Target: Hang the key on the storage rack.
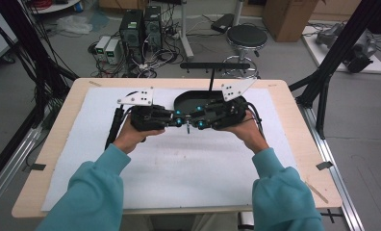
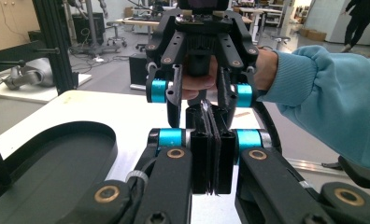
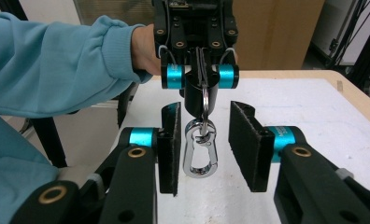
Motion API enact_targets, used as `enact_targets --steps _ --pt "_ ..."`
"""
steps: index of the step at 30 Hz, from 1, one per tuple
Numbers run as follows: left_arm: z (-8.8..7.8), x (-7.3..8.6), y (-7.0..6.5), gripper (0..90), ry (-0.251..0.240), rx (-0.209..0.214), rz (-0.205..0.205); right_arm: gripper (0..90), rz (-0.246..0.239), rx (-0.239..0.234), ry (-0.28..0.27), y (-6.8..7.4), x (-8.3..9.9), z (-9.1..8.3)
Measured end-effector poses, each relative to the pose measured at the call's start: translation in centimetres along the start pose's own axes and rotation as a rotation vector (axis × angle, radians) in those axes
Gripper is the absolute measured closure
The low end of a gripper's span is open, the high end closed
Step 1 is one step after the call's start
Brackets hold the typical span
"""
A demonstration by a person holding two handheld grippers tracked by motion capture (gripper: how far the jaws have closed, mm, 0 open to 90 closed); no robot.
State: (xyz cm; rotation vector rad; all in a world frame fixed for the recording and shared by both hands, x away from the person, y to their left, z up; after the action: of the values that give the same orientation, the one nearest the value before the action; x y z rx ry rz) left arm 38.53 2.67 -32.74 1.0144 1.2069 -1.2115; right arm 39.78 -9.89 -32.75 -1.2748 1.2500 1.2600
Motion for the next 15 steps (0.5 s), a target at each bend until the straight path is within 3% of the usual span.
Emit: enact_targets --steps 15 --pt "0.19 0.03 -0.09 88.3 -0.002 0.004 0.005 82.0 -0.015 -0.018 0.007 0.16 0.08 -0.05"
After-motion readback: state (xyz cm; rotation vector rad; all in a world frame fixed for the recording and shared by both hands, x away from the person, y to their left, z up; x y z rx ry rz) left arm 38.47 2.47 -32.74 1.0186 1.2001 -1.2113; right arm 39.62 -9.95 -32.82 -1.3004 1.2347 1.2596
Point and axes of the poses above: each handheld gripper's, and its own axes: z roughly forward along the jaws, x roughly out of its underside, y roughly to its left, the point moved 8 cm from there along z, roughly forward along the jaws, and after that the axes turned 15 degrees about -y, right-handed, at the moved point
